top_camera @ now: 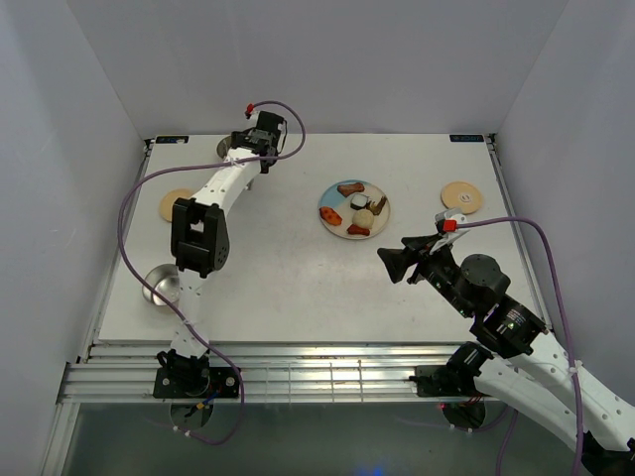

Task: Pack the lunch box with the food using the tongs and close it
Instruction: Place the fake food in the packing box, then pick up the fake food from the plate.

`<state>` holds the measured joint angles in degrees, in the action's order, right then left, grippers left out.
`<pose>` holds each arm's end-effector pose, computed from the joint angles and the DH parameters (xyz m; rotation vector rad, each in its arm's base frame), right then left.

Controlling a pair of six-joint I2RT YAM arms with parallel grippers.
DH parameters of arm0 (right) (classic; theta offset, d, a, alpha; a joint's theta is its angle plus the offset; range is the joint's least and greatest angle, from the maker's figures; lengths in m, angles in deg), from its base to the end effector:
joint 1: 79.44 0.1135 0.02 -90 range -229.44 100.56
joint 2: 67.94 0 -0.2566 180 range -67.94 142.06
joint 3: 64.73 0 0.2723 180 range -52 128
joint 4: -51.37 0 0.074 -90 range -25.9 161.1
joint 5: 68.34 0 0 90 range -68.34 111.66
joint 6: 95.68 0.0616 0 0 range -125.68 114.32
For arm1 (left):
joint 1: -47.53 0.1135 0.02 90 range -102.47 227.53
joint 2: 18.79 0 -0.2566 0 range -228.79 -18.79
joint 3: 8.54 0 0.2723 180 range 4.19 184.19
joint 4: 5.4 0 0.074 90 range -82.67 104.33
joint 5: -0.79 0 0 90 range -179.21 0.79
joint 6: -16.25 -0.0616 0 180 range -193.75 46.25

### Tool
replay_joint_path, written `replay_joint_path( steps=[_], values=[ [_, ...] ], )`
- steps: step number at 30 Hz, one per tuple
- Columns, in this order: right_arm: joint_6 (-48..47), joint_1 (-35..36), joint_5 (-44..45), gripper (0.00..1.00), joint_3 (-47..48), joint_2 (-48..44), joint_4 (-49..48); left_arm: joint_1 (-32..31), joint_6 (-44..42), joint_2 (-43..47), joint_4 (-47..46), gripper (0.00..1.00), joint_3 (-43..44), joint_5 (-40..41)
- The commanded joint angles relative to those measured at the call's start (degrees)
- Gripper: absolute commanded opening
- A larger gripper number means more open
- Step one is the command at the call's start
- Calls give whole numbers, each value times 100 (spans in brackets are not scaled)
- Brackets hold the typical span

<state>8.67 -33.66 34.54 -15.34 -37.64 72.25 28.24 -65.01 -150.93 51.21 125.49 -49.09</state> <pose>0.1422 0.1264 0.3278 -0.2695 1.6156 0.6316 0.5174 -0.1390 0.2139 -0.0548 2.3277 0.6413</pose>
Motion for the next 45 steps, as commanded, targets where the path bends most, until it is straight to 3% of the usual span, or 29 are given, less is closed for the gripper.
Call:
replay_joint_path(
  steps=[1,11,22,29,45],
  values=[
    [-81,19,-23,71,-1,-33,-155,-197,-38,986,-72,63,-18,57],
    [-73,10,-5,71,-1,-7,-164,-892,-126,1813,15,63,-114,41],
    [-73,19,126,71,-10,-183,-120,-2016,823,2719,-326,61,-2055,-724],
    [-73,10,162,71,-19,-253,-146,-2360,1060,3220,-810,56,-2882,-716],
    [-81,10,302,71,-37,-341,-138,-3160,1175,3862,-907,51,-3472,-1014]
  ],
)
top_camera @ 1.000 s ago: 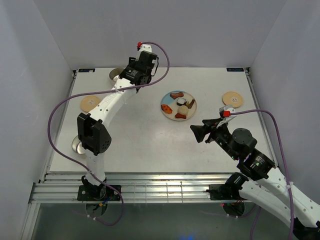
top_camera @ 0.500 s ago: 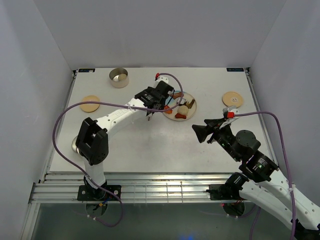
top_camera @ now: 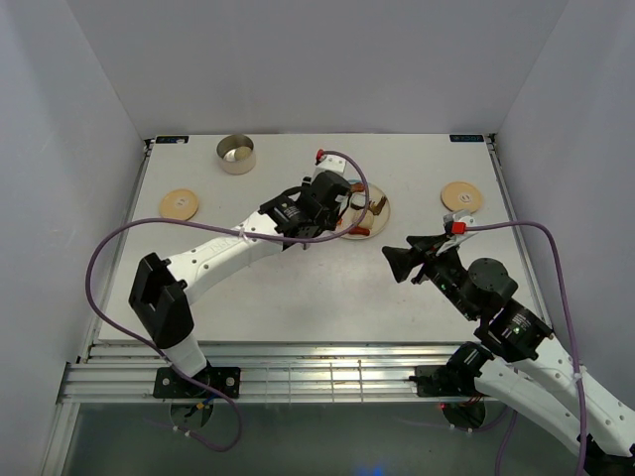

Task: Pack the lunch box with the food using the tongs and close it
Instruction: Pick up the fake food from the plate.

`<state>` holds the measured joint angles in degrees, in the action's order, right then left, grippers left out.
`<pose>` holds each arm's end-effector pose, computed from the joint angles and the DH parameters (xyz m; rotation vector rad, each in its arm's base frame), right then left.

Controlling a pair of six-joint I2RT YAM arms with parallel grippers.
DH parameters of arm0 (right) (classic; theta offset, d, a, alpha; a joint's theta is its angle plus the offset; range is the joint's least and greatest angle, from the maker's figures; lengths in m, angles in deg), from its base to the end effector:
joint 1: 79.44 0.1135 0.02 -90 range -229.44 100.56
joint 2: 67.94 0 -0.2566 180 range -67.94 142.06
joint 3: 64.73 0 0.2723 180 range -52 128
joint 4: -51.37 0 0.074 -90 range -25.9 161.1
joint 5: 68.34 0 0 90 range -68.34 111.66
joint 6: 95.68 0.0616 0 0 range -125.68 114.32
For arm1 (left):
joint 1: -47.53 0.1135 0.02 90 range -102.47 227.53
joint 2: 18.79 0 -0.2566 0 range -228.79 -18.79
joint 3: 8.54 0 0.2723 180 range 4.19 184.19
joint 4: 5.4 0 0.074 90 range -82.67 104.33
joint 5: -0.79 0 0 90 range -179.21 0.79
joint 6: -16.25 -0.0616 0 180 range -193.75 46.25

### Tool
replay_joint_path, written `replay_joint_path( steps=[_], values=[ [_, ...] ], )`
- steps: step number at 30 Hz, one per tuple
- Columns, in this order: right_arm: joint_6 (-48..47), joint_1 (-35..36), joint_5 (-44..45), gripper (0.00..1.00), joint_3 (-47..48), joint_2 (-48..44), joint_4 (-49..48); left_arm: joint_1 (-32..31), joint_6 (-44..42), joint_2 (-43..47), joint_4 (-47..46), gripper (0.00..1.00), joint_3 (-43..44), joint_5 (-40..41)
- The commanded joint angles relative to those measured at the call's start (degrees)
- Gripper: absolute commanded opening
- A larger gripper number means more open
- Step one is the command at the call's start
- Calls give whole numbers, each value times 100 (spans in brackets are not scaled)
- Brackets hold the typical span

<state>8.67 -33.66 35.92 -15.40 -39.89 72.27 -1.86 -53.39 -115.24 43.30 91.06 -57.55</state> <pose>0.1371 0.1191 0.3339 -0.2374 1.5816 0.6284 0.2909 -0.2896 0.2932 0.3059 2.2027 -0.0023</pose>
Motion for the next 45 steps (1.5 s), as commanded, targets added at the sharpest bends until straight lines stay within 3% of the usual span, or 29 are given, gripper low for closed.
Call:
replay_joint_path(
  steps=[1,8,20,45],
  values=[
    [-81,10,191,71,-39,-125,-131,-211,-14,284,-73,51,-39,-343],
    [-81,10,261,71,-56,-204,-157,-352,-58,3,490,51,436,-327],
    [-81,10,332,71,-74,-344,-157,-730,-146,-296,447,52,454,-635],
    [-90,10,428,70,-144,-573,-201,-809,-392,-1421,51,55,884,-170]
  ],
)
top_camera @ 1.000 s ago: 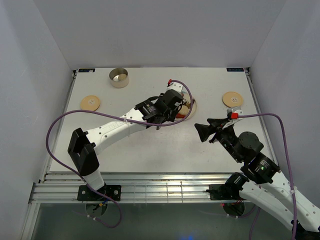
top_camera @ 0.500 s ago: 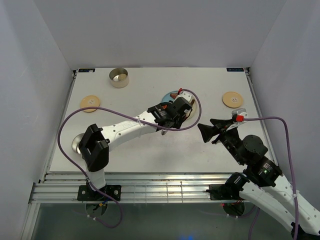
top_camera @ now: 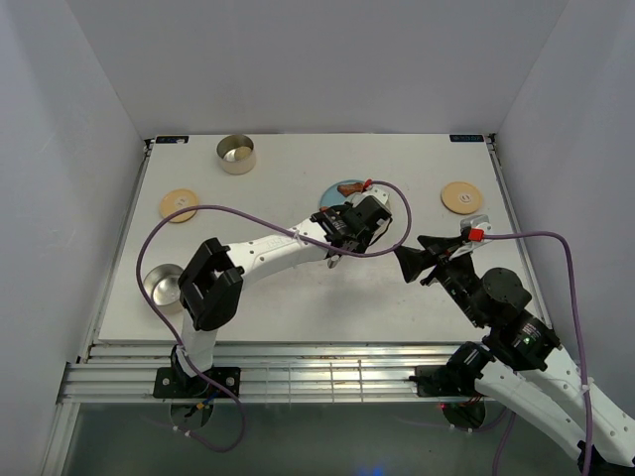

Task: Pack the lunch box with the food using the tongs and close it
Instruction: Pick up the fake food from the plate.

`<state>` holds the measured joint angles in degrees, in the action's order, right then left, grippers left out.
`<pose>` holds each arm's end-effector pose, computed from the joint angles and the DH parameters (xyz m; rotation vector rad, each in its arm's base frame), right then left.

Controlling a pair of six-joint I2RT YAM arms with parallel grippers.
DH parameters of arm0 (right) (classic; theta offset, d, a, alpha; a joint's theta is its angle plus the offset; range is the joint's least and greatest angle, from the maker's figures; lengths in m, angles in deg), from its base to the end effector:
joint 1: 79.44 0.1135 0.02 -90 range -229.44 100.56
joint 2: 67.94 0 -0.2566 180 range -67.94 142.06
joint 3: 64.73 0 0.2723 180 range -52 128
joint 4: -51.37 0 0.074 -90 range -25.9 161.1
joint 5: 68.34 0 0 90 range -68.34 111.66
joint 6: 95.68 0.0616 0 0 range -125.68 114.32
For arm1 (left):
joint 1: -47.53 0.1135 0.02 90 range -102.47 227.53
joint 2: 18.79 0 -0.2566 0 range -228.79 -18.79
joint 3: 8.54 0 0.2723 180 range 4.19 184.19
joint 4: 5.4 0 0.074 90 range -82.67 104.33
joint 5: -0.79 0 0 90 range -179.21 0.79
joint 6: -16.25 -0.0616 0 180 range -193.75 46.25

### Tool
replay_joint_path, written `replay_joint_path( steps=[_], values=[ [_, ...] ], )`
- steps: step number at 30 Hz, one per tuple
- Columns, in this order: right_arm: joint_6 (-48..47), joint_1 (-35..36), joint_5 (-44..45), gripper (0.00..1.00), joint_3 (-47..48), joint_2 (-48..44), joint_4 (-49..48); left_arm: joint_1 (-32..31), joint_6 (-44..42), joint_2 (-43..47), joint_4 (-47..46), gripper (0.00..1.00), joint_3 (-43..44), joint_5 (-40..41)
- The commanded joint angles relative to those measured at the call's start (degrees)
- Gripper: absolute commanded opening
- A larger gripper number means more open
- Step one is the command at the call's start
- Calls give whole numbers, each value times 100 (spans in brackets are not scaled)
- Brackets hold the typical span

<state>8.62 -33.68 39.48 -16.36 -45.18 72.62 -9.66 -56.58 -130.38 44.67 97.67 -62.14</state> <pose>0.1260 0.1023 0.3406 -0.1632 1.5202 0.6095 0.2721 -0.3702 0.2204 0.6490 2.3045 0.0092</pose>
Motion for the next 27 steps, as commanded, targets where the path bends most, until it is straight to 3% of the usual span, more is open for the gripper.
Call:
replay_joint_path(
  steps=[1,27],
  values=[
    [-77,12,72,70,-48,-53,-245,-29,-65,85,-95,55,207,307],
    [-77,12,107,70,-48,-61,-245,-29,50,243,-218,60,75,387]
  ],
)
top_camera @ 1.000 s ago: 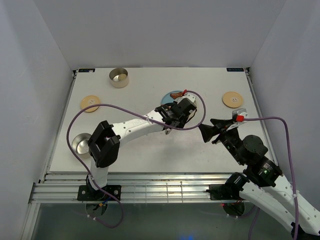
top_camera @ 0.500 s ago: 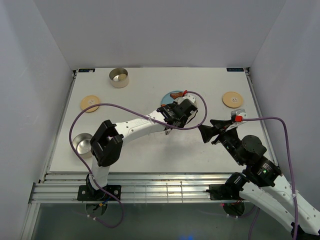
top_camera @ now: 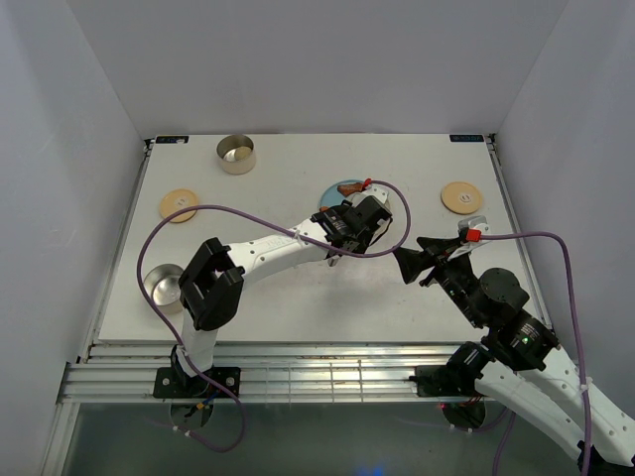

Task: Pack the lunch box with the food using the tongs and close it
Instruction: Pick up the fake food from the plate.

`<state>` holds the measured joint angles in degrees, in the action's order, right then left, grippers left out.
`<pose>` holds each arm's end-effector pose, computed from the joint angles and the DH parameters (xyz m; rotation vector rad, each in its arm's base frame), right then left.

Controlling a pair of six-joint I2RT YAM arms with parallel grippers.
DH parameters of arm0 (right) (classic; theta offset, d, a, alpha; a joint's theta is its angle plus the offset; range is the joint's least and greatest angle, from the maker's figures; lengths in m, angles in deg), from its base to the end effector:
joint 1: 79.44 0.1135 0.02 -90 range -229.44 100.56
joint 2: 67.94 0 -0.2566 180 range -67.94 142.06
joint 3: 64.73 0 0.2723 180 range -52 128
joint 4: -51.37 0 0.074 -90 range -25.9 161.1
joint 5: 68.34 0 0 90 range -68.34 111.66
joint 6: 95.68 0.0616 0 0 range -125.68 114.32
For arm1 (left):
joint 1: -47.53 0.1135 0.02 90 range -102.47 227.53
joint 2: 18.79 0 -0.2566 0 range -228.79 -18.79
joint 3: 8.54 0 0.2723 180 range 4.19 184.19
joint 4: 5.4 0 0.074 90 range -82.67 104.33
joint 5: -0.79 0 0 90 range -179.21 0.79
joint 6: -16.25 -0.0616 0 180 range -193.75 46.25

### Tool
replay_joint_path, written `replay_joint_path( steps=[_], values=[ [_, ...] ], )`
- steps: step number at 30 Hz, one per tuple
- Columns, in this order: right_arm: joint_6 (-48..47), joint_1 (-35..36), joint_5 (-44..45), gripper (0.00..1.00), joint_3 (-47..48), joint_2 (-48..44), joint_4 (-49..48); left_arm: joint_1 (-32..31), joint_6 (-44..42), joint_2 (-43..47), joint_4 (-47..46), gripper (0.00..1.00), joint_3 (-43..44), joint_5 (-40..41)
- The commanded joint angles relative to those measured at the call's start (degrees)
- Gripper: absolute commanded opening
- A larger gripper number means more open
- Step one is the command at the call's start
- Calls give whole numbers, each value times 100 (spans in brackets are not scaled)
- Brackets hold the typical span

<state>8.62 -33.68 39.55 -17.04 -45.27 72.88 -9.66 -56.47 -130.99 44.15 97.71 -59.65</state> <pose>0.1268 0.1031 0.3357 -0.1674 1.5337 0.6023 0.2748 -0.3702 0.2177 0.6244 2.2870 0.0524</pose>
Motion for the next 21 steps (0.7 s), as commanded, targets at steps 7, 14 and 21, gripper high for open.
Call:
replay_joint_path(
  steps=[7,14,21],
  values=[
    [-77,12,101,70,11,-79,-271,-29,39,93,-193,60,123,155],
    [-77,12,101,70,2,-123,-262,-29,30,32,-219,62,185,164],
    [-77,21,136,70,2,-149,-271,-20,48,41,-324,63,141,67]
  ],
)
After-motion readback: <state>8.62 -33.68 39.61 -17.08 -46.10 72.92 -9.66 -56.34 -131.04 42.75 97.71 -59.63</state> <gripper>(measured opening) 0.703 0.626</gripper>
